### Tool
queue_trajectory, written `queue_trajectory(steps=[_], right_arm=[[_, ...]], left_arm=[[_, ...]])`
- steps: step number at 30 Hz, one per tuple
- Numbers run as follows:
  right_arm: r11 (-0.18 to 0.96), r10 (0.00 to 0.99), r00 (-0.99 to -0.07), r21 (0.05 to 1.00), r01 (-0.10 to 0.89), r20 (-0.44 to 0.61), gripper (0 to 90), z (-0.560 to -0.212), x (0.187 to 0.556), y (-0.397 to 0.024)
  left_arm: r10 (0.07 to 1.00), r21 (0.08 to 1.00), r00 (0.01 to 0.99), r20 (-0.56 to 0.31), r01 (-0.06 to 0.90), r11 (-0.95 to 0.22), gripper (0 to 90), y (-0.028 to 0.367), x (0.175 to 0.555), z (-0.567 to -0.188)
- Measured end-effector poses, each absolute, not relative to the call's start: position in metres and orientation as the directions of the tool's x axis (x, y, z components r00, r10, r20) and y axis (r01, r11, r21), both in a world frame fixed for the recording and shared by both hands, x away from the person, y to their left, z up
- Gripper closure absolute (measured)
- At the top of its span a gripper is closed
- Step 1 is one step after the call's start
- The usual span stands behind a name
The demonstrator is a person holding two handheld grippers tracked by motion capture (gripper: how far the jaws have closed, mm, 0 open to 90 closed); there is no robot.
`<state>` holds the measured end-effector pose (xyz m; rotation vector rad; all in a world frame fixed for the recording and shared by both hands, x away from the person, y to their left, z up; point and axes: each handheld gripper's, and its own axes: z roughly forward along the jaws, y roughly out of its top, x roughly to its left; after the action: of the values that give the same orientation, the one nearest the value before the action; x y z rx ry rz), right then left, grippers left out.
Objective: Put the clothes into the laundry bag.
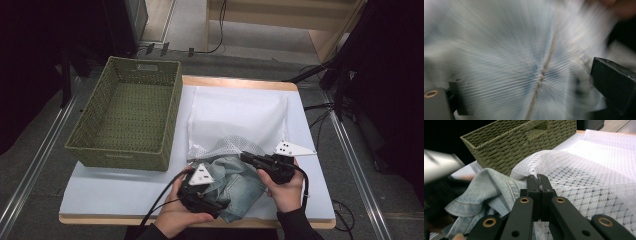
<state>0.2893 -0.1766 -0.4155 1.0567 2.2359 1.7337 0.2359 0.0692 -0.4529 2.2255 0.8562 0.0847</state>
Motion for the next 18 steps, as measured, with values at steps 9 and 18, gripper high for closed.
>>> queue_trajectory(steps=[9,18], right_arm=[[0.089,0.571,-0.761,0.898,0.43,0.308,90.0,-0.409,0.284,-0.175],[0.073,0.559,-0.785,0.927,0.369,0.268,90.0,-0.386,0.273,-0.174]], left_arm=[[0.603,0.772,0.774,-0.193,0.499,-0.394,81.1,0.071,0.234,-0.429],[0.687,0.821,0.699,-0.201,0.502,-0.27,80.0,0.05,0.253,-0.435]])
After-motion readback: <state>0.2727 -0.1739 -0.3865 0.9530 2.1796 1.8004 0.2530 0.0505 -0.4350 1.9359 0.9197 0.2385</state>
